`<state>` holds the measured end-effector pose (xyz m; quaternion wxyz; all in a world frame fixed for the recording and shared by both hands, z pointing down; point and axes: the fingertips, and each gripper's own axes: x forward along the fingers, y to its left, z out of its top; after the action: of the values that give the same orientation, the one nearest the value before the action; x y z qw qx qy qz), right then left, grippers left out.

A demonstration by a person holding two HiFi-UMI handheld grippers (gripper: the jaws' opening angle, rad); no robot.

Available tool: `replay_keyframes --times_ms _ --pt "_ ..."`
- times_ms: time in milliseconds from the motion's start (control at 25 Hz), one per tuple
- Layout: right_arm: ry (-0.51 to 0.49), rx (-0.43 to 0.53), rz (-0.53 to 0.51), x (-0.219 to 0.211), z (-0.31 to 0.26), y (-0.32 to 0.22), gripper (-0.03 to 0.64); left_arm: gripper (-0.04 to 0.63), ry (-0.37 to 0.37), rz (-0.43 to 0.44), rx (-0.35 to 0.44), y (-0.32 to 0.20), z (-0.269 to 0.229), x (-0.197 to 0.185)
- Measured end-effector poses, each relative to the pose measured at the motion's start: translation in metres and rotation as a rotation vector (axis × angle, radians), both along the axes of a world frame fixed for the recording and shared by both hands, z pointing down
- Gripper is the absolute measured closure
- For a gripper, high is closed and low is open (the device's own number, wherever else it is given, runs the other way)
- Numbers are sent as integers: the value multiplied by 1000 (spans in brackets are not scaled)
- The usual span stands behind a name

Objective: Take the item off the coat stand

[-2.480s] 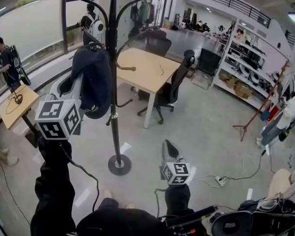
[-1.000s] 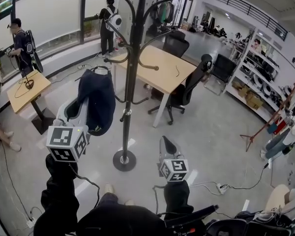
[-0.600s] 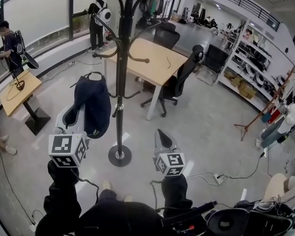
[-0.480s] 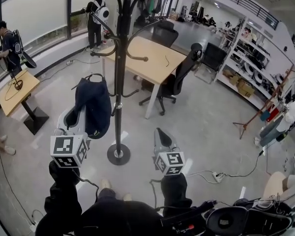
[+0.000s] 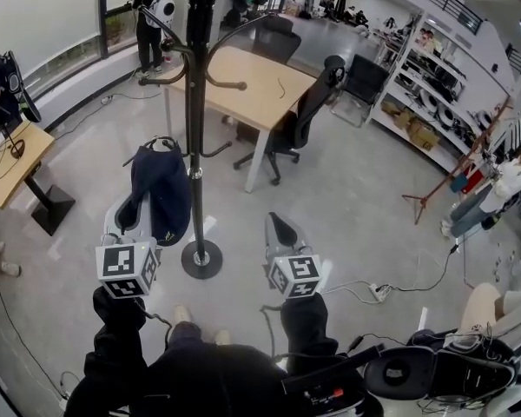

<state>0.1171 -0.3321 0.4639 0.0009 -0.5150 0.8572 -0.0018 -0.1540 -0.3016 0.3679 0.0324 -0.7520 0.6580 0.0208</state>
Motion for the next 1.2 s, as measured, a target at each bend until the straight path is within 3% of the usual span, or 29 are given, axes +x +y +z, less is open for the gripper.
replay_keyframes --times_ms 280,760,1200 --pt "-1 -7 11 -5 -10 -11 615 557 2 13 -2 -15 4 0" --pt "-2 -16 26 16 -1 -8 615 557 -13 61 -48 -17 54 36" --pt "-24 -32 33 19 4 -5 615 557 -8 92 -98 -20 87 46"
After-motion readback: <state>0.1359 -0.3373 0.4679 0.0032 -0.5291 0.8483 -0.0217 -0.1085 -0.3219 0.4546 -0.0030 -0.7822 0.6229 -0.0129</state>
